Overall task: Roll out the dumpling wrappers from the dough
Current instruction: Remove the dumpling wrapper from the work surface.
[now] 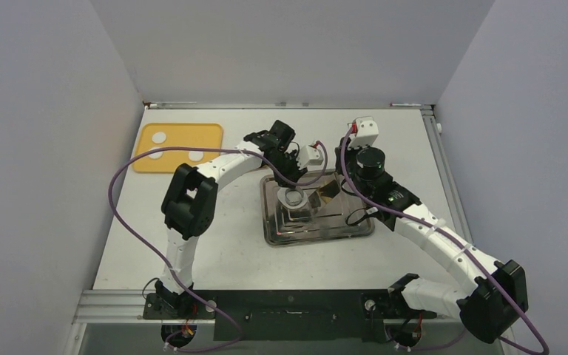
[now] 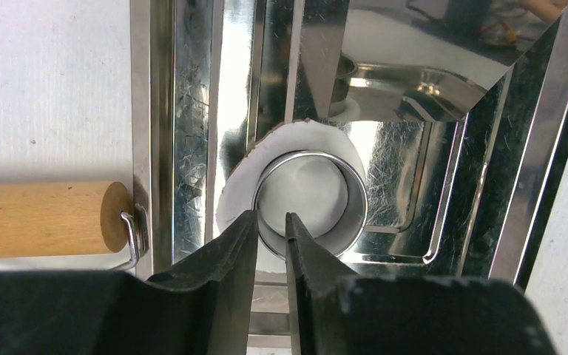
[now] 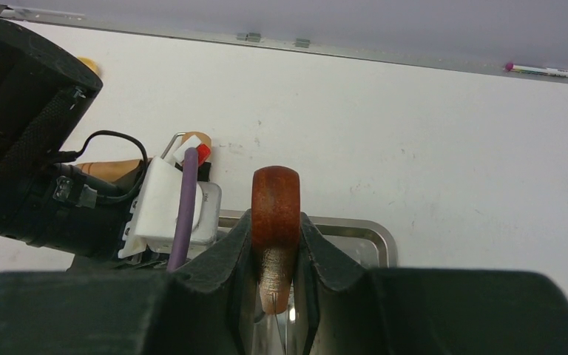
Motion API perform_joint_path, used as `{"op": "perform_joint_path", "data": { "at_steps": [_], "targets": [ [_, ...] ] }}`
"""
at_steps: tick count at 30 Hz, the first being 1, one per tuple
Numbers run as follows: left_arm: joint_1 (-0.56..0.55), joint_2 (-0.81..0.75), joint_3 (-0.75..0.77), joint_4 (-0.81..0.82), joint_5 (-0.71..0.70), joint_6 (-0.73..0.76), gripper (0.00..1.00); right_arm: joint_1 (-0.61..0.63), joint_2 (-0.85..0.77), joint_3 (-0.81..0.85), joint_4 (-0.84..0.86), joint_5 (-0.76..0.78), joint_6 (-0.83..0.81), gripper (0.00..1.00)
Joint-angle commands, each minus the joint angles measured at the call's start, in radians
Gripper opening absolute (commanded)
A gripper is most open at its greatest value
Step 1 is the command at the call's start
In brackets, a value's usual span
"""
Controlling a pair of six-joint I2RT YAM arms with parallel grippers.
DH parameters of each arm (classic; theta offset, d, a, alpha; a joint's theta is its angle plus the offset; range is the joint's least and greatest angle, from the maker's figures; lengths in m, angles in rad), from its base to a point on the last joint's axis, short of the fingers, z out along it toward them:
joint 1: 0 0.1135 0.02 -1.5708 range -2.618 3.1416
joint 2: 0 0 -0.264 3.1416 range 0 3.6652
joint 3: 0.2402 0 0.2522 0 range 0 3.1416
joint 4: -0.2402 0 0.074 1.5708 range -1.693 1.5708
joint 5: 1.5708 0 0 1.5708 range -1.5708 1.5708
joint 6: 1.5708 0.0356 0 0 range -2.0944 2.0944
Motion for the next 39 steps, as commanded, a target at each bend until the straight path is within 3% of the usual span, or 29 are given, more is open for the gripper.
{"op": "perform_joint_path", "data": {
  "at_steps": [1,26,34,39],
  "targets": [
    [0.002,-0.004,-0.015,0.08,0.015,-0.029,0.17,-0.01,-0.046,0.005,0.082,0.025,0.002,0.08],
    [-0.002,-0.058,-0.14,0.129,0.014,-0.011,0.14,-0.013,-0.043,-0.014,0.139,0.001,0.015,0.08],
    [-0.001,-0.086,-0.119,0.129,0.023,-0.017,0.27,-0.013,-0.011,0.005,0.135,-0.022,0.014,0.08],
    [0.004,-0.075,-0.098,0.126,0.014,-0.018,0.29,-0.013,-0.004,0.015,0.125,-0.033,0.008,0.08]
  ]
}}
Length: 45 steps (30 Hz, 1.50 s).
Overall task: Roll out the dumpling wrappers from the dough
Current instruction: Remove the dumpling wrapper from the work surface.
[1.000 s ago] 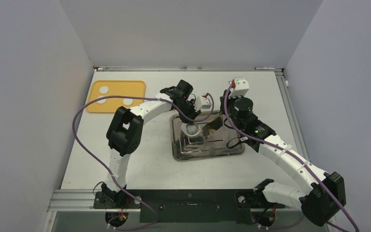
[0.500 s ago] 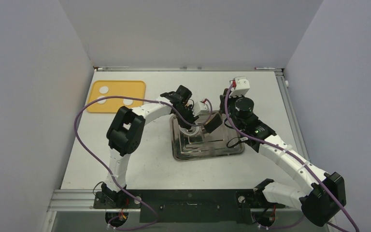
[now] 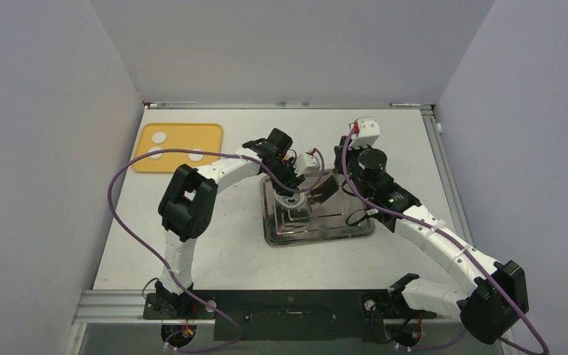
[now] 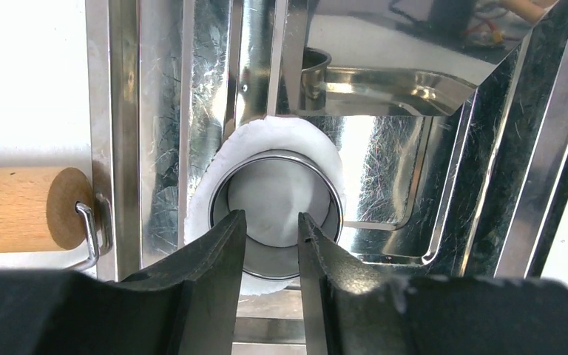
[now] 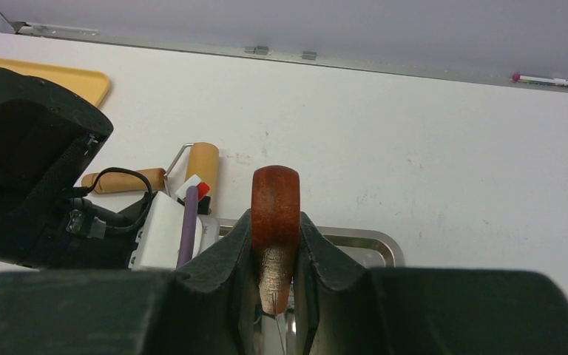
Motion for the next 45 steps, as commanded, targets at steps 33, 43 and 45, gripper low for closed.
{"op": "perform_joint_path", "data": {
  "at_steps": [33,43,45],
  "targets": [
    [0.015,-0.069,-0.046,0.056,0.047,0.04,0.01,-0.007,0.02,0.094,0.088,-0.022,0.007,0.08],
    [0.064,-0.088,0.057,-0.122,0.226,0.25,0.39,-0.007,0.002,0.092,0.072,-0.033,-0.008,0.08],
    [0.075,-0.082,0.088,-0.175,0.247,0.309,0.39,-0.007,-0.001,0.09,0.071,-0.037,-0.012,0.08]
  ]
}}
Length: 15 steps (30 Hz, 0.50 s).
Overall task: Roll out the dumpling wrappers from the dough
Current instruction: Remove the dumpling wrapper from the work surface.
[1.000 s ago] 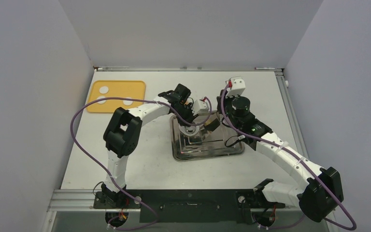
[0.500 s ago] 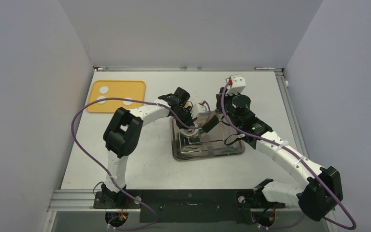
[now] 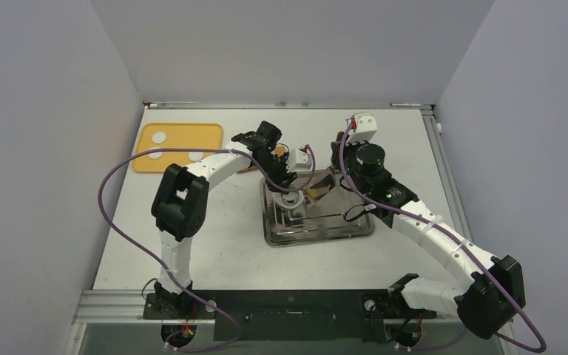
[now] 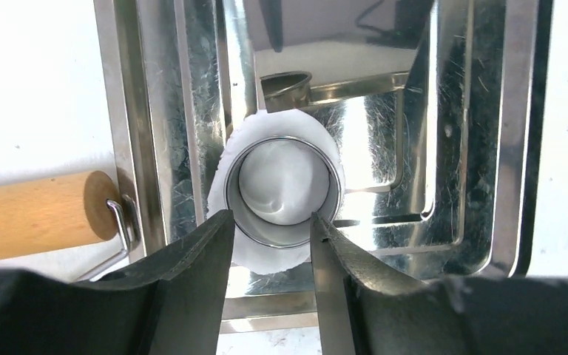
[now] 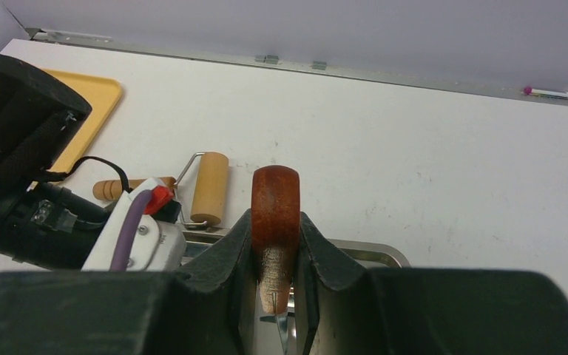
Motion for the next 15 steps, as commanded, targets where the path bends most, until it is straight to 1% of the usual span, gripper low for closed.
{"op": "perform_joint_path", "data": {
  "at_steps": [1,3,4,6,9,10,15],
  "targets": [
    [0.025,-0.047,0.093,-0.126,0.127,0.157,0.4,-0.007,-0.043,0.045,0.064,-0.011,-0.011,0.08],
    [0.055,-0.036,0.122,-0.184,0.189,0.24,0.44,-0.007,-0.05,0.042,0.065,-0.012,-0.017,0.08],
    [0.066,-0.029,0.13,-0.188,0.199,0.258,0.46,-0.008,-0.052,0.039,0.068,-0.013,-0.021,0.08],
    [0.076,-0.013,0.143,-0.183,0.192,0.263,0.47,-0.009,-0.056,0.033,0.076,-0.014,-0.026,0.08],
    [0.074,0.005,0.138,-0.221,0.214,0.383,0.53,-0.009,-0.057,0.024,0.087,-0.023,-0.034,0.08],
    [0.07,0.01,0.131,-0.213,0.212,0.402,0.54,-0.009,-0.057,0.021,0.089,-0.024,-0.037,0.08],
    [0.031,0.052,0.161,-0.137,0.092,0.289,0.54,-0.012,-0.059,0.001,0.101,-0.034,-0.05,0.08]
  ]
}}
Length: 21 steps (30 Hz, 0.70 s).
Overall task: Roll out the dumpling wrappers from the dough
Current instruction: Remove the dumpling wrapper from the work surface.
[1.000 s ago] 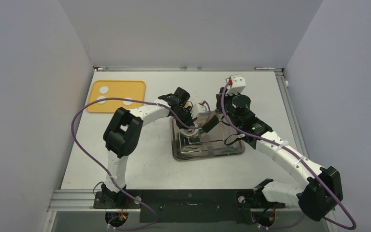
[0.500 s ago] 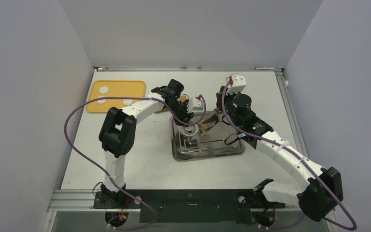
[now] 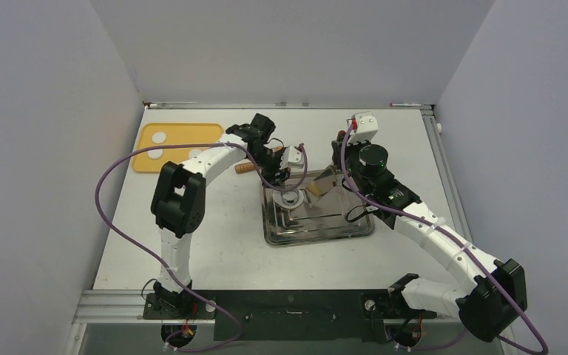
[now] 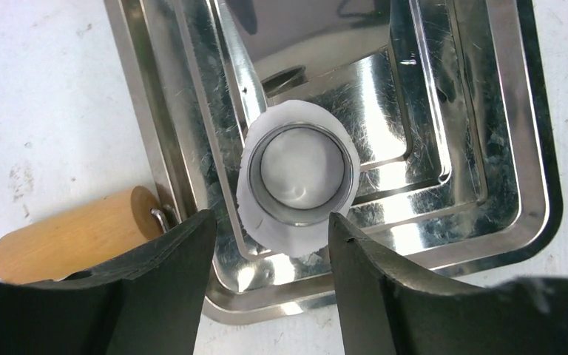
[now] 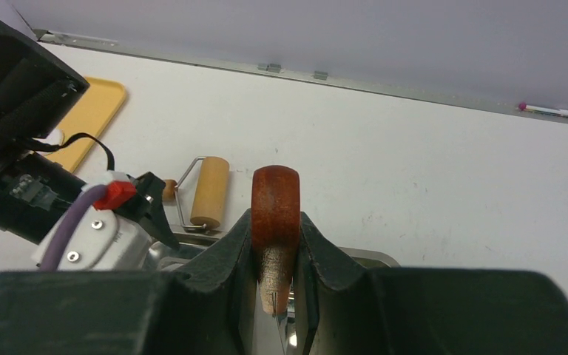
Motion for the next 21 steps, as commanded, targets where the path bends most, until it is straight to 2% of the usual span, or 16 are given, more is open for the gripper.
{"op": "perform_joint_path", "data": {
  "at_steps": [1,6,11,18,21],
  "targets": [
    [-0.04,0.045,0.059,0.03,-0.047,-0.024,0.54,-0.012,-0.039,0.0,0.095,-0.021,-0.021,0.08],
    [-0.051,0.087,0.086,0.026,-0.088,-0.093,0.5,-0.023,-0.04,-0.004,0.084,-0.029,-0.035,0.08],
    [-0.076,0.115,0.092,0.036,-0.129,-0.13,0.41,-0.031,-0.04,-0.013,0.094,-0.044,-0.028,0.08],
    [-0.084,0.112,0.04,0.12,-0.153,-0.173,0.37,-0.033,-0.042,-0.013,0.1,-0.059,-0.019,0.08],
    [-0.084,0.117,0.039,0.118,-0.156,-0.173,0.3,-0.032,-0.041,-0.015,0.1,-0.062,-0.018,0.08]
  ]
}}
